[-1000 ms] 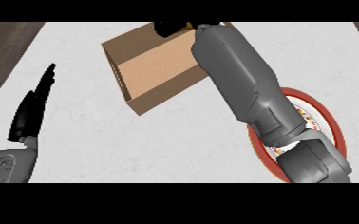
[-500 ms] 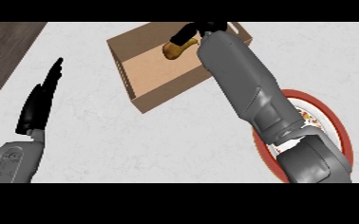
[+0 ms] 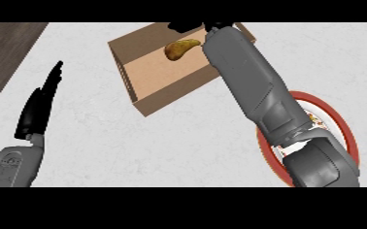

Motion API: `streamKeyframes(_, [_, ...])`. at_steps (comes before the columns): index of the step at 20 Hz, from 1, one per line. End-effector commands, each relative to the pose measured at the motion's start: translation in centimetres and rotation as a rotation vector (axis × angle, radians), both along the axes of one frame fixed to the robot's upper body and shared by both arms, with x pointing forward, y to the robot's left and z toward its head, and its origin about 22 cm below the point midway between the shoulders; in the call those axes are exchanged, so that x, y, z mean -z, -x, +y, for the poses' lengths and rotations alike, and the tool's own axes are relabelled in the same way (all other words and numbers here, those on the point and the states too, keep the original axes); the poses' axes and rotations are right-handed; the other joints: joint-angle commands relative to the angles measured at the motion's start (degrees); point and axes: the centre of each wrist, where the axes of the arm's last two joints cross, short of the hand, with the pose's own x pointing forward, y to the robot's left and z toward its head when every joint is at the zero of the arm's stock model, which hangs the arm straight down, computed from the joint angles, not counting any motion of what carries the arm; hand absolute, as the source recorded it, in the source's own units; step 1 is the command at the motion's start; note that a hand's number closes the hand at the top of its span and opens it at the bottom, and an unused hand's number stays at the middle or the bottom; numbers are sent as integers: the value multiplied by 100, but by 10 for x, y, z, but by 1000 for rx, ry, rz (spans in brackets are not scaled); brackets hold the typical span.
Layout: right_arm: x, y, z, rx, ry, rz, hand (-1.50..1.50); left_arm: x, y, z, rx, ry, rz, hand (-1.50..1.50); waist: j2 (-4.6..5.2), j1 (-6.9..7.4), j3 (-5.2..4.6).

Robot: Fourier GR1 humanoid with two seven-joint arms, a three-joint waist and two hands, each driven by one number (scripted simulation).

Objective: Pick the pear from the plate and place it in the cardboard box

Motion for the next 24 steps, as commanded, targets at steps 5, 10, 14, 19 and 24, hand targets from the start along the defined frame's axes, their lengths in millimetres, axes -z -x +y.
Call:
streamKeyframes(5, [-4,-9,-37,0,-197,-131,-150,3,10,21,-49,5,17,0,-92,-330,4])
streamKeyframes(10, [25,-9,-70,19,-260,-134,-150,13,21,25,-77,-11,11,0,-146,-468,4])
streamKeyframes(14, [29,-9,-108,48,-245,-95,-150,23,28,18,-123,-1,33,0,-233,-672,3])
streamKeyframes(19, [21,-4,-173,46,-226,-70,-150,0,26,31,-132,-11,26,0,-285,-798,2])
streamKeyframes(24, [47,21,-221,-1,-198,-42,-150,27,50,33,-136,1,34,0,-264,-759,1])
